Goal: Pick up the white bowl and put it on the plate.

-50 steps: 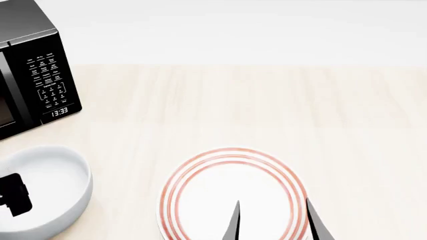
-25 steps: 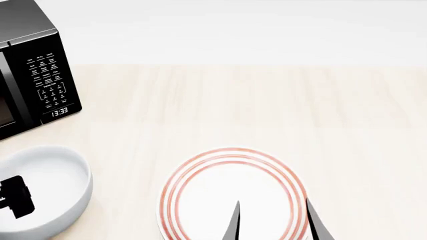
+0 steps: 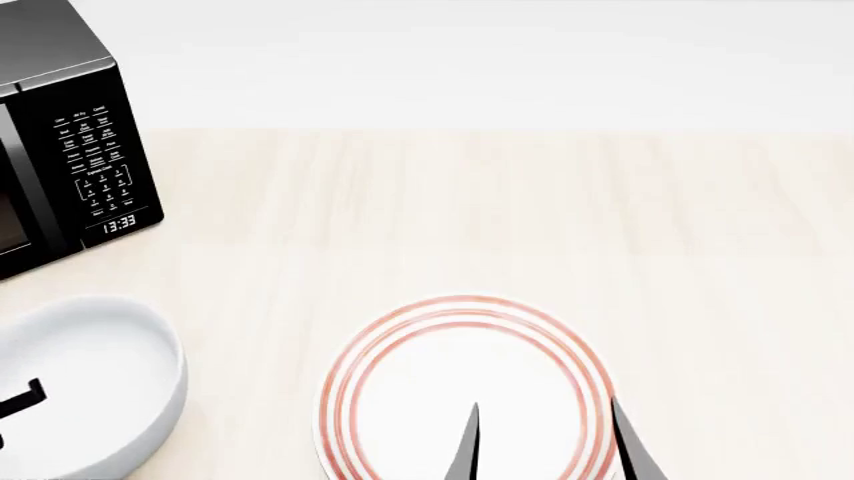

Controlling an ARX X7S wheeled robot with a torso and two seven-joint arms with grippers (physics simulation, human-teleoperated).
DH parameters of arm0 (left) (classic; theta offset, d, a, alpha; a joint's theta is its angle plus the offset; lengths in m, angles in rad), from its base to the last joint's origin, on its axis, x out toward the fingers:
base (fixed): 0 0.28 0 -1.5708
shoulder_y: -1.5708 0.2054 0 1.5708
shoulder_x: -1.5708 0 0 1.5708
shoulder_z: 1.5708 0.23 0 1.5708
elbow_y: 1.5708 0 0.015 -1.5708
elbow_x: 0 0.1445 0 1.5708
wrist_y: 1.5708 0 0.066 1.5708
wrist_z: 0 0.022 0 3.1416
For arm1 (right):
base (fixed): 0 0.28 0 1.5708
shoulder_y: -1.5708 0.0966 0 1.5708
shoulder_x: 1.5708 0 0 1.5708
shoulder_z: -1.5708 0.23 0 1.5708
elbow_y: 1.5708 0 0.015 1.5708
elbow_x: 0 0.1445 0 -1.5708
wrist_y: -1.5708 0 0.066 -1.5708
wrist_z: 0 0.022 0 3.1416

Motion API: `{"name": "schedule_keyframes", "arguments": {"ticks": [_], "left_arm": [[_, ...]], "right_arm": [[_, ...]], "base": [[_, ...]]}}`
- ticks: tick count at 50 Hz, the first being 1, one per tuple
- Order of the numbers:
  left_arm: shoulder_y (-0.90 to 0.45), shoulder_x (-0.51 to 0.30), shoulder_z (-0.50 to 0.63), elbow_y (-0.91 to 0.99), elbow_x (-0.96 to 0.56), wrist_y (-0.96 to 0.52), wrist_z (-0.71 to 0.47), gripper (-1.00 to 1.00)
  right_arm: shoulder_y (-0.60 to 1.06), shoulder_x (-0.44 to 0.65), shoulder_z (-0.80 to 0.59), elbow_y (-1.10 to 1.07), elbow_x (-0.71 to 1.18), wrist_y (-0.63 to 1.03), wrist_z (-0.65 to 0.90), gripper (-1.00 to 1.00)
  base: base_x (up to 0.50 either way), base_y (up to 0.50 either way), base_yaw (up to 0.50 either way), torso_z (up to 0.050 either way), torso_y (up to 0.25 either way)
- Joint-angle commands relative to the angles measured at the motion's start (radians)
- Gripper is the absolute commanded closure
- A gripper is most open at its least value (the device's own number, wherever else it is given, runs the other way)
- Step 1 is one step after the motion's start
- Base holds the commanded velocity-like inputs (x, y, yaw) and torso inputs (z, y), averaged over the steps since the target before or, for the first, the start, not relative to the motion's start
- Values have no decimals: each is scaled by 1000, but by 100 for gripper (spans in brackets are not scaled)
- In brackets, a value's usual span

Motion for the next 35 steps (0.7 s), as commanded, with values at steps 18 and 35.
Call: {"name": "schedule_keyframes", "arguments": {"ticks": [18,35], "left_arm": [[-14,70,-43,127,-77,-47,12,100],[-24,85,57,294,-260,-189,-71,100]], "right_arm": [[2,-10,17,-7,-2,3,-21,-100],[1,-4,13,-7,1,0,-15,-100]], "base": [[0,0,0,0,0],[0,0,0,0,0]]}}
